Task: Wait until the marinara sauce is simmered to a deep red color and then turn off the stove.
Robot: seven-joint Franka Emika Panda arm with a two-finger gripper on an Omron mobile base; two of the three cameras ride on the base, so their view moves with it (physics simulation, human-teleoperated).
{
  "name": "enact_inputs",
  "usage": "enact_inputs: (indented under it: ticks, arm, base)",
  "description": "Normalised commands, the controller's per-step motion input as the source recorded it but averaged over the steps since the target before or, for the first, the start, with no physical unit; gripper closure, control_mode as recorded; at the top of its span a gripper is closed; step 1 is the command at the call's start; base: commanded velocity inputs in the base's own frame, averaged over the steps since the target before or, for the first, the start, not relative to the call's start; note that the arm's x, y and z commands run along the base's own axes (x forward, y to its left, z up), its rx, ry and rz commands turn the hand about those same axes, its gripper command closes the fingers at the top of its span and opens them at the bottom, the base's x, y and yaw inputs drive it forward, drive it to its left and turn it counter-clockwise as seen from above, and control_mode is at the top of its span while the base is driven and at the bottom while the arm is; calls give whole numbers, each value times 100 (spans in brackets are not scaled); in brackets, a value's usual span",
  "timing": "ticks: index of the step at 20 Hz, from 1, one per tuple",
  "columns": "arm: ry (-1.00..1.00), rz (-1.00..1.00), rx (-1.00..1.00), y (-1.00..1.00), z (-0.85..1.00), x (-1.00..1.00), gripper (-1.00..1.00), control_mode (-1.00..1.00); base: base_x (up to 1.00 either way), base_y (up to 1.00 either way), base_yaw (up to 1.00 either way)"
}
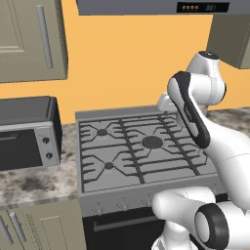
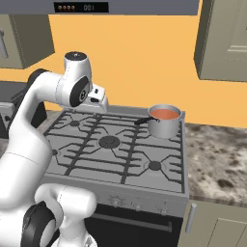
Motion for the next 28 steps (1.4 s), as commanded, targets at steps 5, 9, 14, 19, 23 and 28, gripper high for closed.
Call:
enact_inputs:
  ticks: [5, 9, 14, 19, 23, 28]
  arm:
    - [0, 0, 0, 0, 0, 0, -100, -100]
    - [0, 0, 0, 0, 0, 0, -100, -100]
    - [0, 0, 0, 0, 0, 0, -100, -100]
    - [0, 0, 0, 0, 0, 0, -100, -100]
    - [0, 0, 0, 0, 0, 0, -100, -100]
    - [0, 0, 0, 0, 0, 0, -100, -100]
  base:
    - [0, 0, 0]
    - [0, 0, 0]
    - [0, 0, 0]
    - [0, 0, 0]
    - [0, 0, 0]
    - [0, 0, 0]
